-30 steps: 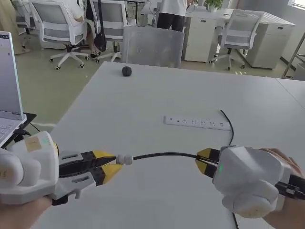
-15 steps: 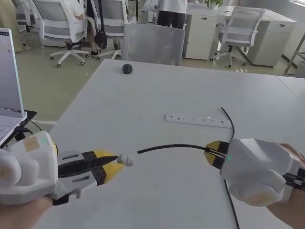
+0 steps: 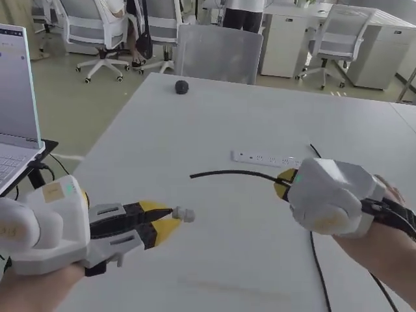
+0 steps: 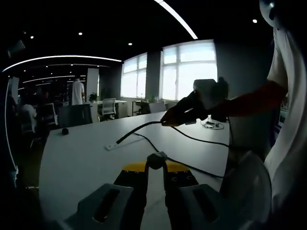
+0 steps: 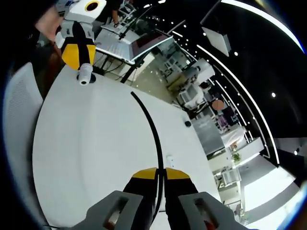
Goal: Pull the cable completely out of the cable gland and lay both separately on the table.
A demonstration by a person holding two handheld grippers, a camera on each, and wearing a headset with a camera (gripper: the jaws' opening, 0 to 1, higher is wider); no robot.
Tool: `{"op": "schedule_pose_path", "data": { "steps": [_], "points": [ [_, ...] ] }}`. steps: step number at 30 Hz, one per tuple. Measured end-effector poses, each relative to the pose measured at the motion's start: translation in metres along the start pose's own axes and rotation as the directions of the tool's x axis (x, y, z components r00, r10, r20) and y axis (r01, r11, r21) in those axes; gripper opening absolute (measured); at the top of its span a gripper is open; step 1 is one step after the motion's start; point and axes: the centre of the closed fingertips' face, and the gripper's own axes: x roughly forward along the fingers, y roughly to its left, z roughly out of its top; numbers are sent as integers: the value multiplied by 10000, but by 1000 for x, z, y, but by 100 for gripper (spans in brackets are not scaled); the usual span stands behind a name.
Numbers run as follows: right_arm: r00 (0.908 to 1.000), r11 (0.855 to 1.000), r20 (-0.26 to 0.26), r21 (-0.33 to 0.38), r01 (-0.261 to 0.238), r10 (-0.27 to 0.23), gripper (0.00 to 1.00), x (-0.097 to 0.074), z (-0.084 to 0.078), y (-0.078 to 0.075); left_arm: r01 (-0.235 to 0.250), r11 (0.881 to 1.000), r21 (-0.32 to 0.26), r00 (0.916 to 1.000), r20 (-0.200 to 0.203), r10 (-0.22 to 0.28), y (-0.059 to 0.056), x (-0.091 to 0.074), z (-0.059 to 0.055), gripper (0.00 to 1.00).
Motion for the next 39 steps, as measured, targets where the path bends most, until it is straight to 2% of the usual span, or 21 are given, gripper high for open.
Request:
{"op": "schedule_pose_path", "data": {
  "steps": [5, 6, 10, 13, 16, 18, 22, 28, 31, 32, 37, 39],
  "points": [
    [9999, 9999, -134, 157, 1, 1, 0, 27, 3, -17, 37, 9999, -108, 10000, -34, -37, -3, 2, -4, 13],
    [9994, 9998, -289, 98, -168, 171, 0, 38, 2, -21, 56, 9998, -178, 10000, 5, -55, -4, 2, -4, 13],
    [9987, 9996, -430, -21, -265, 264, 0, 63, 7, -39, 36, 9995, -307, 10000, 94, -33, -4, 1, -4, 13],
    [9975, 9992, -587, 11, -396, 396, 0, 89, 10, -52, 34, 9993, -376, 10000, 91, -31, -4, 1, -6, 13],
    [9950, 9983, -820, 144, -565, 575, 0, 112, 8, -58, 60, 9989, -471, 9999, 125, -55, -7, 3, -8, 13],
    [9898, 9964, -1160, 263, -805, 830, 0, 130, 2, -59, 64, 9986, -521, 9999, 143, -57, -8, 4, -8, 13],
    [9830, 9933, -1463, 484, -1051, 1112, 0, 157, 0, -55, 81, 9980, -620, 9998, 192, -69, -8, 7, -9, 13],
    [9694, 9884, -1928, 320, -1487, 1521, 0, 198, -2, -36, 95, 9967, -809, 9998, 180, -80, -4, 14, -12, 13],
    [9627, 9830, -2025, 758, -1671, 1793, 0, 218, -8, -27, 84, 9962, -869, 9998, 162, -71, -1, 17, -13, 13],
    [9618, 9798, -1955, 947, -1759, 1915, 0, 223, -8, -23, 76, 9962, -869, 9999, 155, -62, 0, 18, -13, 13],
    [9603, 9832, -2136, 711, -1679, 1794, 0, 241, -15, -13, 44, 9960, -888, 9998, 176, -29, 7, 21, -11, 13],
    [9575, 9812, -2175, 804, -1756, 1892, 0, 247, -20, -8, 71, 9962, -868, 9999, 160, -57, 9, 24, -11, 13]
  ]
}}
